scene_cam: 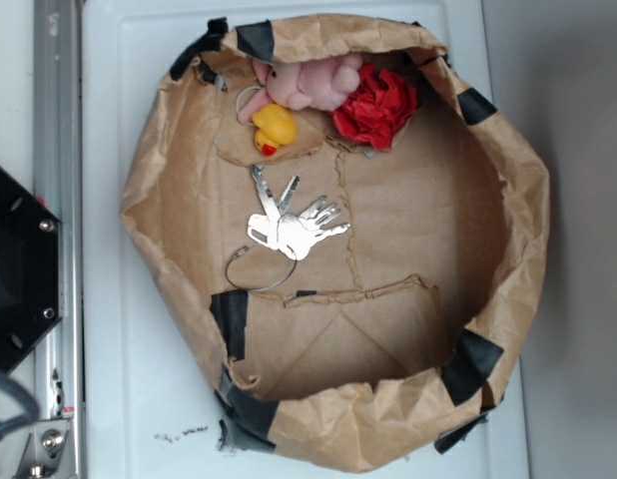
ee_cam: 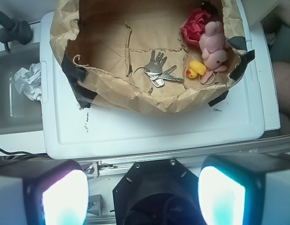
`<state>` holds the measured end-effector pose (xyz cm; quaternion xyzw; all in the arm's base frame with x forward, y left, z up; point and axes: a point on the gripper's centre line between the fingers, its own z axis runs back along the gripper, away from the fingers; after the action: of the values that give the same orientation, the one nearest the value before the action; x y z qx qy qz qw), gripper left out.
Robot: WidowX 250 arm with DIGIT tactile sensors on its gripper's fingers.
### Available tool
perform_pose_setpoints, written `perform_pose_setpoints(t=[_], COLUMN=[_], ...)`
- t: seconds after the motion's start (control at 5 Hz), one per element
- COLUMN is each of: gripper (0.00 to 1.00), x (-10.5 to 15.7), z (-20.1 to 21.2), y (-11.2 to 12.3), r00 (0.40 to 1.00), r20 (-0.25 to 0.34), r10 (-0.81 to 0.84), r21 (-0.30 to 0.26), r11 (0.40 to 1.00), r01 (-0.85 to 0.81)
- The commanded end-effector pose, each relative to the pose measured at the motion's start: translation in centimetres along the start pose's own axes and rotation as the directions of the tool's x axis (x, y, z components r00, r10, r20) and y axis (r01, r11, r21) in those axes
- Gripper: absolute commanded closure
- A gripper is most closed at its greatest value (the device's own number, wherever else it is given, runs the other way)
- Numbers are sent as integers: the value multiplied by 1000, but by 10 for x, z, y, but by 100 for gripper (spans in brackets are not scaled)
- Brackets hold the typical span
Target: Grab the silver keys.
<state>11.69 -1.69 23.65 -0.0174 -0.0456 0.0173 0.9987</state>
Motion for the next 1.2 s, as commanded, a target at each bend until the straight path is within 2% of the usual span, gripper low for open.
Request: perform_pose_setpoints(t=[0.0,0.2,0.4,0.6,0.8,1.0], gripper=[0,0,0,0,0,0], x=[0,48,74,99,107,109], z=[0,-20,-30,-43,-75,-107], y=[0,-2,-6,-2,4,8], r00=[1000,999,998,991,985,987], r20=[0,9,14,39,91,82], r10=[0,31,55,128,145,140], r21=[0,31,55,46,42,56], r11=[1000,999,997,991,988,988], r01=[0,-31,-55,-130,-149,-145])
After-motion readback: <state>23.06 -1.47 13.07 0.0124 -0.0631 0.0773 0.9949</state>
